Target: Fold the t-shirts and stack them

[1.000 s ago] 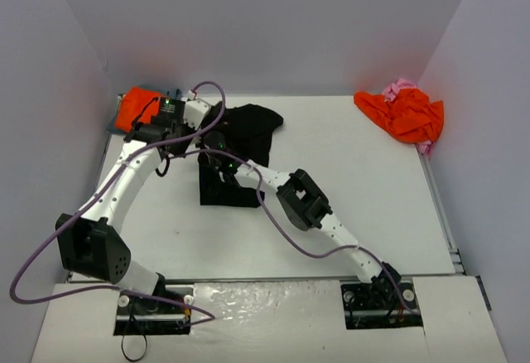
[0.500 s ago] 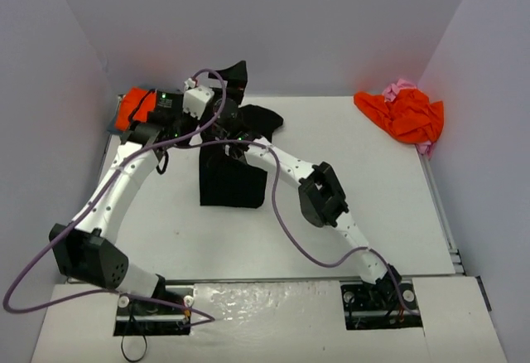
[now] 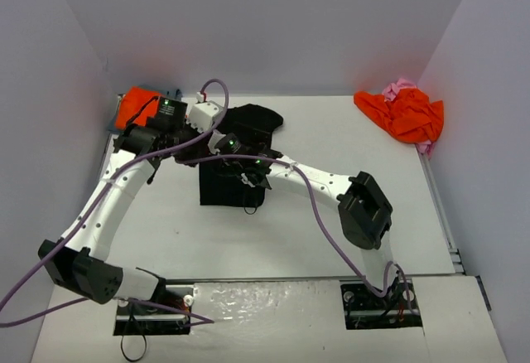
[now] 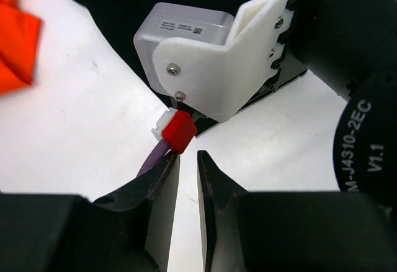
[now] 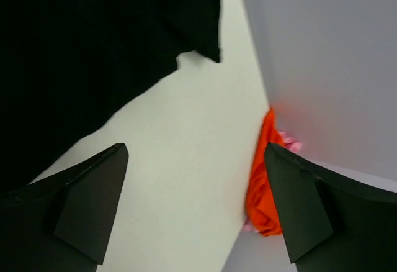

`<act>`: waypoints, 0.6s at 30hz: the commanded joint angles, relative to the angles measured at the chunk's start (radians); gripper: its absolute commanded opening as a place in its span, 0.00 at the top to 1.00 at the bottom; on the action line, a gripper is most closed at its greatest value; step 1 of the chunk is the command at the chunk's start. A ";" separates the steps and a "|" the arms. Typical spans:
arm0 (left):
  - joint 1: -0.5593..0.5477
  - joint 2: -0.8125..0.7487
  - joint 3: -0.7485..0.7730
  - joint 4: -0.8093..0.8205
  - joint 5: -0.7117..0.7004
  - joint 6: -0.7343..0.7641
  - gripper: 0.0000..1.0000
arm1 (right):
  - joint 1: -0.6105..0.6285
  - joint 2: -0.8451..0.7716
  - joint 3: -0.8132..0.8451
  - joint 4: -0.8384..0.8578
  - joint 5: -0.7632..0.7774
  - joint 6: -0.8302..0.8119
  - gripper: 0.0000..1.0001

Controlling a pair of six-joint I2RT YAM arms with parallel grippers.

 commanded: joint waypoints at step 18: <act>0.625 0.260 0.335 0.217 -0.355 -0.316 0.70 | 0.240 -0.055 -0.053 -0.232 -0.479 0.222 0.05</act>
